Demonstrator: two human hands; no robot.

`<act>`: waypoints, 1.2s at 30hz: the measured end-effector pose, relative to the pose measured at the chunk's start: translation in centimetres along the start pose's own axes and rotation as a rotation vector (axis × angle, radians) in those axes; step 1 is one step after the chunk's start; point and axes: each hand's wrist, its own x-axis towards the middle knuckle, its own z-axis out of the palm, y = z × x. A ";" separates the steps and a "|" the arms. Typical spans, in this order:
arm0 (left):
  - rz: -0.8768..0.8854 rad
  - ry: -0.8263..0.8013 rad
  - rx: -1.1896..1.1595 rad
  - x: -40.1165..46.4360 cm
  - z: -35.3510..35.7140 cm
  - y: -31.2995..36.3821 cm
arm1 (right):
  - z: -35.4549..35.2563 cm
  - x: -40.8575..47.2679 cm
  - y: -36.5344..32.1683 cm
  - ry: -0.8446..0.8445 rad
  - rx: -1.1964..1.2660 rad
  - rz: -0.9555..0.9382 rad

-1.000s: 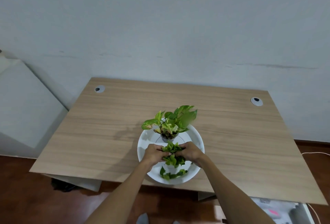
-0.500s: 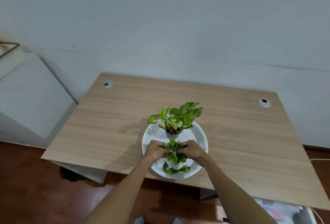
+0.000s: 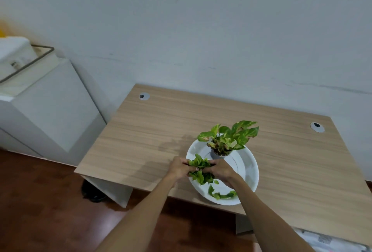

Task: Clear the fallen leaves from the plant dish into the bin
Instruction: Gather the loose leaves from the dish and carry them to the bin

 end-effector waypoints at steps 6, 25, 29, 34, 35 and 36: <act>0.040 0.048 0.064 -0.9 -6.9 -1.2 | 6.4 0.6 -3.0 0.002 -0.012 -0.023; -0.016 0.347 -0.089 -5.0 -30.5 -8.2 | 29.5 6.5 -14.0 -0.203 -0.189 -0.087; -0.044 0.383 -0.138 -4.4 -34.2 -9.4 | 33.2 8.9 -15.6 -0.246 -0.210 -0.085; -0.058 0.460 -0.132 -2.8 -38.9 -10.1 | 37.3 13.0 -17.9 -0.316 -0.258 -0.086; -0.057 0.474 -0.128 -2.6 -39.8 -10.2 | 38.0 13.8 -18.4 -0.334 -0.264 -0.086; -0.060 0.488 -0.141 -2.3 -40.7 -10.2 | 38.7 14.6 -18.9 -0.349 -0.270 -0.086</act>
